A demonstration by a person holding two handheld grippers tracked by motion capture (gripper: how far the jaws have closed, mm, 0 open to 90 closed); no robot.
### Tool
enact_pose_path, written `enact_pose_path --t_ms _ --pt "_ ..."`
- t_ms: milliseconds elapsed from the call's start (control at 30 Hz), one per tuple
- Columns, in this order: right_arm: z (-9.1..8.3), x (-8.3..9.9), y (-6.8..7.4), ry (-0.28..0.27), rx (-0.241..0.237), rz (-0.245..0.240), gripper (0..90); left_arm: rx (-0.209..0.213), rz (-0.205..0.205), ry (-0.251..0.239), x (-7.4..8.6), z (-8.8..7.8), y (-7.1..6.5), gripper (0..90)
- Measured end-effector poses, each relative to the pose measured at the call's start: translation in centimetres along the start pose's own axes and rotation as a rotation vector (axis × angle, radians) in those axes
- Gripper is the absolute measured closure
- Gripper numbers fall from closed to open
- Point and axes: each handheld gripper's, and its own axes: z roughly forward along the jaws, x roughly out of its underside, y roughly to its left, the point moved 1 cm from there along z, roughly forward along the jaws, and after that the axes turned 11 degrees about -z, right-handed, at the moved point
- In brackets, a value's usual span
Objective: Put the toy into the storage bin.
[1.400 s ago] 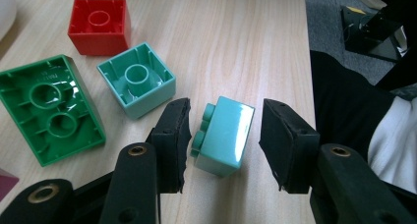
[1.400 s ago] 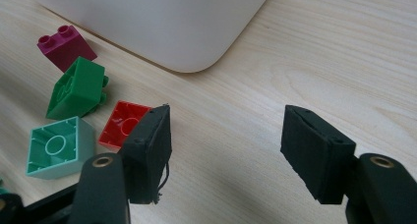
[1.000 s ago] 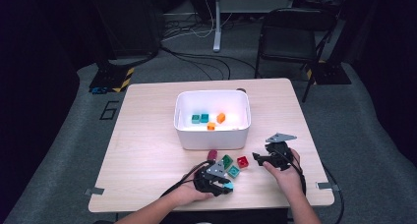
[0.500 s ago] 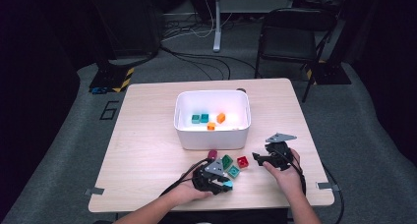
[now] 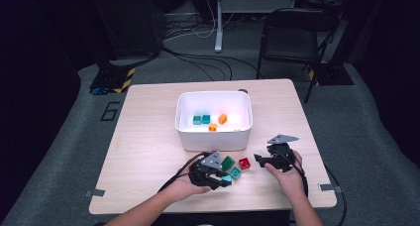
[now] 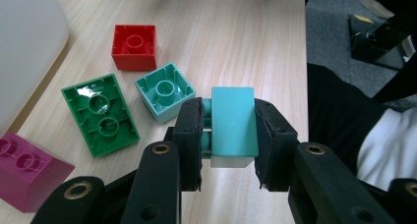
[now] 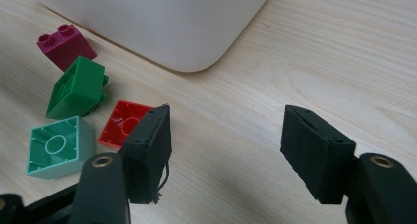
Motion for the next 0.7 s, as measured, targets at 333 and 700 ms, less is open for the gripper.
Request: enact_pose_path --t_ms 333,700 --pt "0.0 0.0 0.0 0.002 0.001 0.002 35.2 0.003 -0.016 -0.031 -1.7 -1.9 0.2 67.1" --pt "0.0 0.1 0.0 0.003 -0.001 0.009 35.2 -0.012 -0.039 -0.06 -3.5 -4.5 1.1 67.1"
